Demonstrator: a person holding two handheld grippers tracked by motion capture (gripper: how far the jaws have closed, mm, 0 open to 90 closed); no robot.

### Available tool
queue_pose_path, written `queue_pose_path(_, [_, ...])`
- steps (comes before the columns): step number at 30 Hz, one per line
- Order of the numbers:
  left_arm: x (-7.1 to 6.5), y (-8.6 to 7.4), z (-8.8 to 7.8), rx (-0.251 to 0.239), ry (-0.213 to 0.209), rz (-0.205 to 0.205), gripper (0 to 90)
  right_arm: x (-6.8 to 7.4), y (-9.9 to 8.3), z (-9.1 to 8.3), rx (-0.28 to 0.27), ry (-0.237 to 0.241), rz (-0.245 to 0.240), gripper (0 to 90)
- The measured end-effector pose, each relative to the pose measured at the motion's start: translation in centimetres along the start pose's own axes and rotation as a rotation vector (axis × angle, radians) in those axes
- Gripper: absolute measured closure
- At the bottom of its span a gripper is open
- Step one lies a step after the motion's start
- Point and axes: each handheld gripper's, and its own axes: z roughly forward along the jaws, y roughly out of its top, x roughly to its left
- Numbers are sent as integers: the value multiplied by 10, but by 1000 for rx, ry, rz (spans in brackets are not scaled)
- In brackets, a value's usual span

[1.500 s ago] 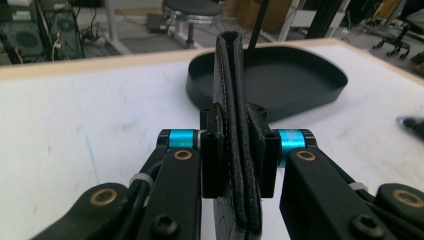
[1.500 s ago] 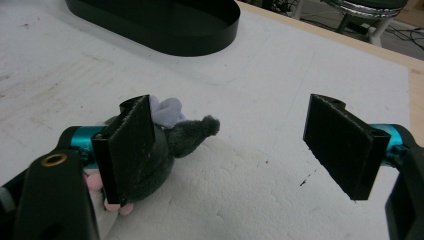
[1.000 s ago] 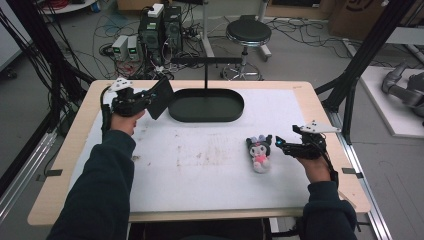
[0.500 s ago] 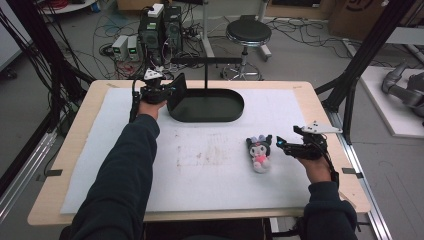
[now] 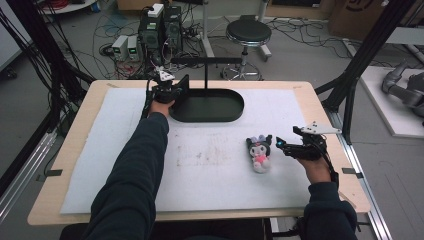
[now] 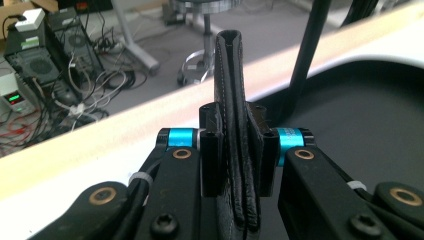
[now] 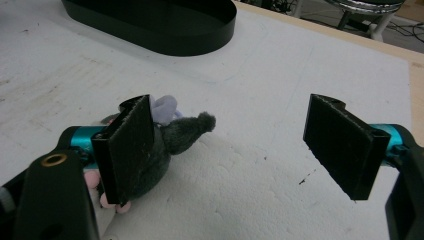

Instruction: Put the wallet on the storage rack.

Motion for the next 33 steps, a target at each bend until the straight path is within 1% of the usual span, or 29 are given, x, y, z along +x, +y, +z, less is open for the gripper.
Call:
queue_pose_path(3, [-1, 1, 0, 0, 3, 3, 780, -1, 0, 0, -1, -1, 2, 208])
queue_pose_path(4, [-1, 1, 0, 1, -2, -2, 780, -1, 0, -1, -2, 0, 3, 208])
queue_pose_path(5, [-1, 1, 0, 6, -18, -35, 765, 0, 0, -1, -2, 1, 6, 208])
queue_pose_path(6, [-1, 1, -1, 9, -34, -56, 715, 0, -1, -1, -2, 1, 6, 208])
queue_pose_path(7, [-2, 1, -3, 7, -64, -97, 635, 0, 0, -1, -3, 3, 5, 208])
queue_pose_path(8, [-2, 1, -3, 7, -64, -97, 621, 0, 0, -1, -6, 4, 1, 208])
queue_pose_path(9, [-3, 1, -5, 1, -75, -111, 621, 0, 0, -1, -6, 4, 1, 208])
queue_pose_path(10, [-3, 0, -8, -8, -115, -163, 578, 1, 0, -1, -4, 7, 1, 208])
queue_pose_path(11, [-3, -1, -9, -10, -140, -187, 561, 2, 0, -1, -8, 9, 0, 208])
queue_pose_path(12, [-4, -2, -10, -6, -149, -192, 548, 2, 0, -2, -10, 8, -3, 208])
queue_pose_path(13, [-4, -2, -10, -6, -149, -192, 538, 2, 0, -2, -10, 8, -3, 208])
queue_pose_path(14, [-5, -4, -12, 0, -174, -212, 522, 3, 0, -2, -12, 8, -4, 208])
queue_pose_path(15, [-5, -4, -12, 0, -174, -212, 509, 3, 0, -2, -12, 8, -4, 208])
queue_pose_path(18, [-5, -8, -14, 8, -208, -238, 498, 3, 1, -3, -15, 14, 5, 208])
queue_pose_path(21, [-8, -9, -12, 14, -217, -245, 489, 3, 1, -2, -15, 14, 1, 208])
queue_pose_path(22, [-9, -9, -11, 16, -215, -243, 489, 3, 1, -2, -15, 14, 1, 208])
queue_pose_path(24, [-12, -11, -8, 23, -203, -239, 456, 3, 1, -2, -15, 16, 0, 208])
queue_pose_path(25, [-14, -12, -5, 37, -197, -232, 451, 3, 1, -2, -16, 17, -3, 208])
queue_pose_path(27, [-18, -14, -1, 65, -210, -227, 426, 4, 2, -2, -15, 18, -1, 208])
queue_pose_path(28, [-21, -15, 0, 73, -202, -206, 426, 4, 2, -2, -15, 18, -1, 208])
queue_pose_path(30, [-24, -13, -1, 73, -180, -190, 414, 3, 1, -2, -17, 18, -2, 208])
queue_pose_path(31, [-24, -13, -1, 73, -180, -190, 407, 3, 1, -2, -17, 18, -2, 208])
queue_pose_path(33, [-21, -11, -7, 60, -209, -207, 332, 4, 2, -2, -16, 20, -1, 208])
